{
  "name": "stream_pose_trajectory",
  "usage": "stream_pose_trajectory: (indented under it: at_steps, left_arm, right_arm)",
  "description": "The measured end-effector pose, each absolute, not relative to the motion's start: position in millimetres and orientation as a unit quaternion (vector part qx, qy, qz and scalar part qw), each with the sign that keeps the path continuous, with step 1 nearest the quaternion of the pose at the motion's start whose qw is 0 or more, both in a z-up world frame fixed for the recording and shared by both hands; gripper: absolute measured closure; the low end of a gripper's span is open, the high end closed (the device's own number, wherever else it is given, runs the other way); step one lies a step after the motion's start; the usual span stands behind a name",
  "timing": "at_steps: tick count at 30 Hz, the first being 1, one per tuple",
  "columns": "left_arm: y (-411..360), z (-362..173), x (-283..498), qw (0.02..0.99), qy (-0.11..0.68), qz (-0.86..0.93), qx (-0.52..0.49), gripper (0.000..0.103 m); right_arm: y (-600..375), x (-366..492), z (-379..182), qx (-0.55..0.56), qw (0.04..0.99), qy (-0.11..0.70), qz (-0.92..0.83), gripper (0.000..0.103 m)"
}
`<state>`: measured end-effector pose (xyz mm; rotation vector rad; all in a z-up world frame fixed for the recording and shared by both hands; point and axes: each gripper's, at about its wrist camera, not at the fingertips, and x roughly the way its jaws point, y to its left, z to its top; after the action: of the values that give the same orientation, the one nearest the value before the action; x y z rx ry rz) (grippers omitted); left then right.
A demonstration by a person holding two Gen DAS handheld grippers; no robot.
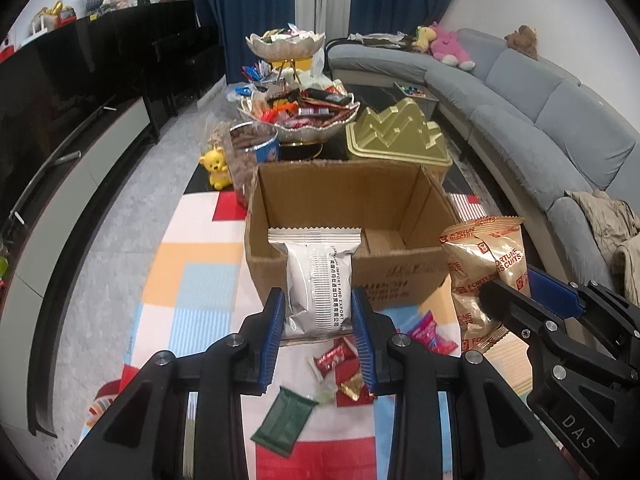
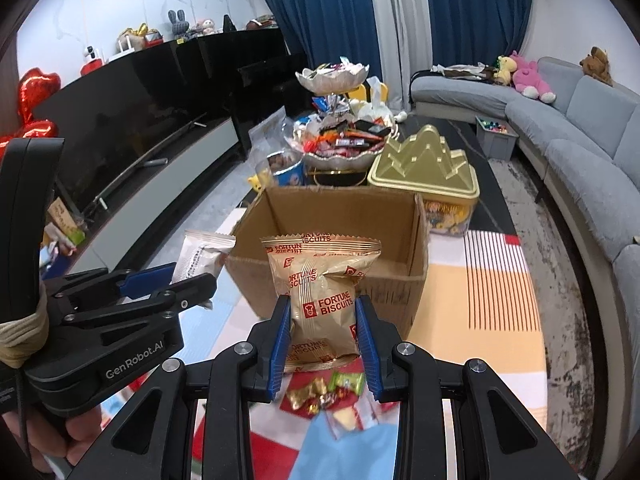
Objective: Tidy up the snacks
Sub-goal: 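Lift and carry both held packets over the open cardboard box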
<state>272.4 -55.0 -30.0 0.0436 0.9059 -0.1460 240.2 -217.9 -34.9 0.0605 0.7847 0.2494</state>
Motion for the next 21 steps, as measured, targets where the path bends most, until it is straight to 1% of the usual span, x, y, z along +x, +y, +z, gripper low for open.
stream_pose_trajectory:
  at_steps: [14, 21]
  left_arm:
    - [-57, -16, 322, 0.905, 0.419, -0.069, 0.027, 0.07]
    - [-59, -18, 350, 0.905, 0.418, -0.069, 0.028, 0.07]
  right_arm:
    - [-220, 286, -17, 0.028, 0.927, 0.358, 0.111, 0.07]
    - [-224, 311, -17, 0.028, 0.93, 0.354, 0.099, 0.07]
